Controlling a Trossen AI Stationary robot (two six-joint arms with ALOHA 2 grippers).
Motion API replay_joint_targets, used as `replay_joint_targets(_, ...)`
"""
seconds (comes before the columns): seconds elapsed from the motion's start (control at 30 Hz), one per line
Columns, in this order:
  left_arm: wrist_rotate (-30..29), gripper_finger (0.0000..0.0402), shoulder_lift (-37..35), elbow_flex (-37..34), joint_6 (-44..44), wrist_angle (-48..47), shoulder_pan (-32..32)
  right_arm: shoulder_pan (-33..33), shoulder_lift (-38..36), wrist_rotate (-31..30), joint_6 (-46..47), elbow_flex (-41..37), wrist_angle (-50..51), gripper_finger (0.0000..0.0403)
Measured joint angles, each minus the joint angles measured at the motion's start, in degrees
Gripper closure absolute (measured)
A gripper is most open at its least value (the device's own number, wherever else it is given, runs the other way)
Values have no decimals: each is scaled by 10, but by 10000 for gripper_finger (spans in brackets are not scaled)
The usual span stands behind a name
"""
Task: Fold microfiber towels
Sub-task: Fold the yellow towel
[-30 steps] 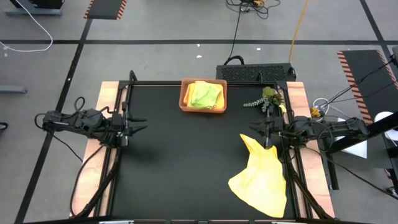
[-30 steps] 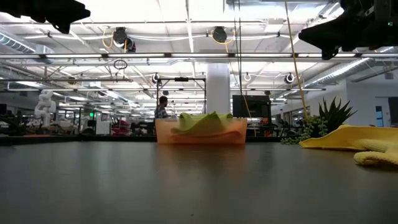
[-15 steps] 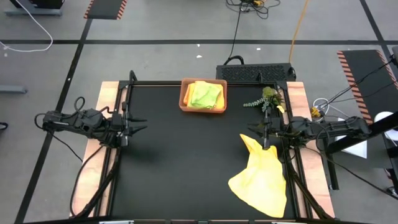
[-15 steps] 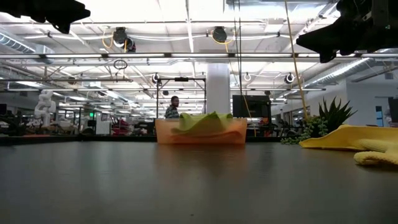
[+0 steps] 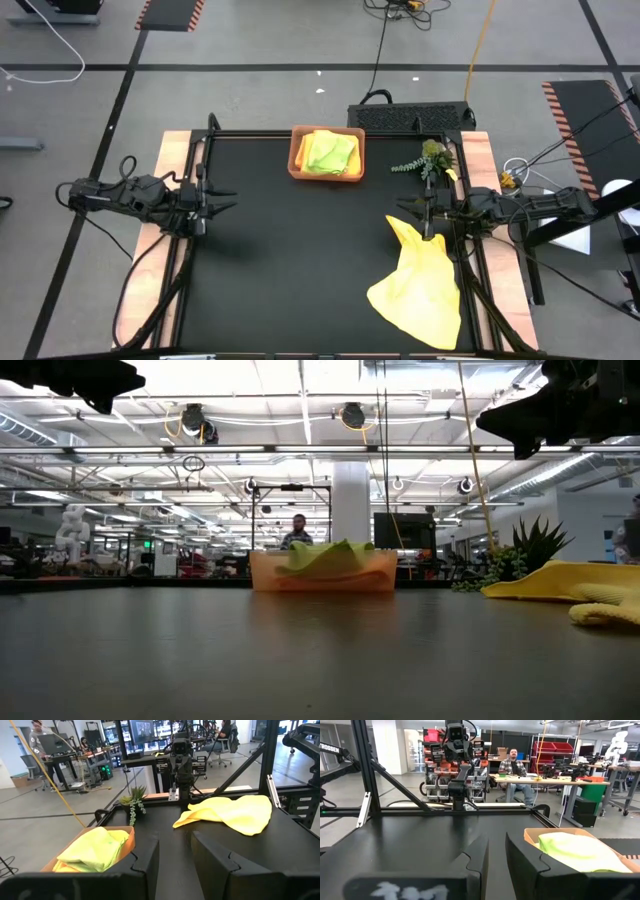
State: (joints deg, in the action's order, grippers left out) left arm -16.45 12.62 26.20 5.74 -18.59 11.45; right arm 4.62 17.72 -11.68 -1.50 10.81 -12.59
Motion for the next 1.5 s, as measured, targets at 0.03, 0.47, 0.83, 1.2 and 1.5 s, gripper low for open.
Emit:
replay_joint_targets(0.03, 0, 284, 0, 0, 0, 0, 0, 0, 0, 0, 0, 0, -1, 348)
replay_joint_targets(0.47, 0, 284, 0, 0, 0, 0, 0, 0, 0, 0, 0, 0, -1, 348)
replay_joint_targets(0.83, 0, 284, 0, 0, 0, 0, 0, 0, 0, 0, 0, 0, -1, 348)
replay_joint_targets(1.2, 0, 284, 0, 0, 0, 0, 0, 0, 0, 0, 0, 0, -8, 348)
replay_joint_targets(1.5, 0, 284, 0, 0, 0, 0, 0, 0, 0, 0, 4, 0, -9, 348)
